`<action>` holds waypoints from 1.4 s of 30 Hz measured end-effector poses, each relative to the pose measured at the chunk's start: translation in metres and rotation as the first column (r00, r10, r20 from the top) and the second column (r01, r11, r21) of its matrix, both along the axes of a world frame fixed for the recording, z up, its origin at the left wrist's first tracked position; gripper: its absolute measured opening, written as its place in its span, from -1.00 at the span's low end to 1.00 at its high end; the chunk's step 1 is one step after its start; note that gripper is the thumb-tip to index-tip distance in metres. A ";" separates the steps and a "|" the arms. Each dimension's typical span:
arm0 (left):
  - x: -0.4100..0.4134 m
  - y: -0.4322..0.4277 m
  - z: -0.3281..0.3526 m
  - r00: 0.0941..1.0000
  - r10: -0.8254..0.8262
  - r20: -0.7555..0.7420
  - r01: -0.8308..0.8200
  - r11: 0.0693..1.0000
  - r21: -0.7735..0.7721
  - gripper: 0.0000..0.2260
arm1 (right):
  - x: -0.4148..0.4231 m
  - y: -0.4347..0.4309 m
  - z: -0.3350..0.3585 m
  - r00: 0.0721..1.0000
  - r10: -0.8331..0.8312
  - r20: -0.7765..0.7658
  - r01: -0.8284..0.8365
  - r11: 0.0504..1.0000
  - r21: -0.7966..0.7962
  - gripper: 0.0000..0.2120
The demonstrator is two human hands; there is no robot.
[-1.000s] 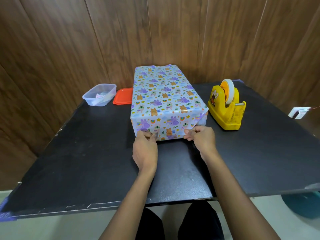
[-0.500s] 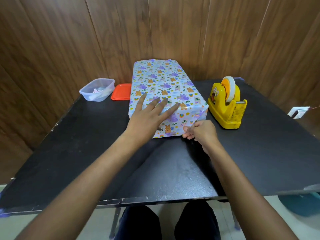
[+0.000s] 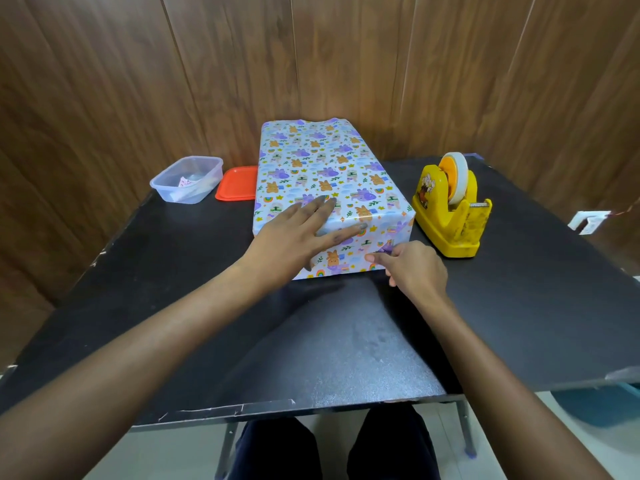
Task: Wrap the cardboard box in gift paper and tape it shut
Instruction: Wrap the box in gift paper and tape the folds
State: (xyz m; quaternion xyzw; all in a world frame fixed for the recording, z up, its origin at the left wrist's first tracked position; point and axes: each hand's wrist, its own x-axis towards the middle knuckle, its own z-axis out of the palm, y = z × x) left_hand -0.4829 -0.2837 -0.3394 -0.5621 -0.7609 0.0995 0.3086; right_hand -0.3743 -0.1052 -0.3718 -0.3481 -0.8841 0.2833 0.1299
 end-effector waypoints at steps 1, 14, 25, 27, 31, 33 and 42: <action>0.000 0.000 0.000 1.000 0.002 0.001 -0.002 1.000 -0.004 0.05 | 0.001 0.001 -0.001 1.000 0.011 0.006 -0.011 1.000 0.029 -0.55; 0.004 0.003 0.000 0.996 0.072 -0.050 -0.075 0.996 -0.058 0.05 | 0.018 0.088 0.050 0.913 -0.182 -0.366 0.238 0.965 0.114 -0.71; 0.003 0.007 0.000 0.994 0.093 -0.055 -0.099 0.989 -0.111 0.11 | 0.013 0.113 0.085 0.903 -0.319 -0.287 0.210 0.912 -0.353 -0.74; 0.002 0.008 0.000 0.995 0.090 -0.050 -0.095 0.989 -0.113 0.12 | 0.015 0.114 0.085 0.883 -0.373 -0.284 0.196 0.844 -0.500 -0.73; 0.002 0.008 -0.001 0.994 0.088 -0.061 -0.095 0.988 -0.119 0.13 | 0.024 0.109 0.066 0.906 -0.375 -0.194 0.209 0.797 -0.566 -0.86; 0.002 0.008 -0.002 0.994 0.089 -0.058 -0.095 0.989 -0.115 0.14 | 0.026 0.106 0.056 0.886 -0.411 -0.214 0.192 0.745 -0.639 -0.79; -0.001 0.008 -0.004 0.994 0.086 -0.064 -0.093 0.989 -0.115 0.12 | 0.030 0.089 0.043 0.700 -0.633 -0.330 -0.076 0.394 -0.916 -0.84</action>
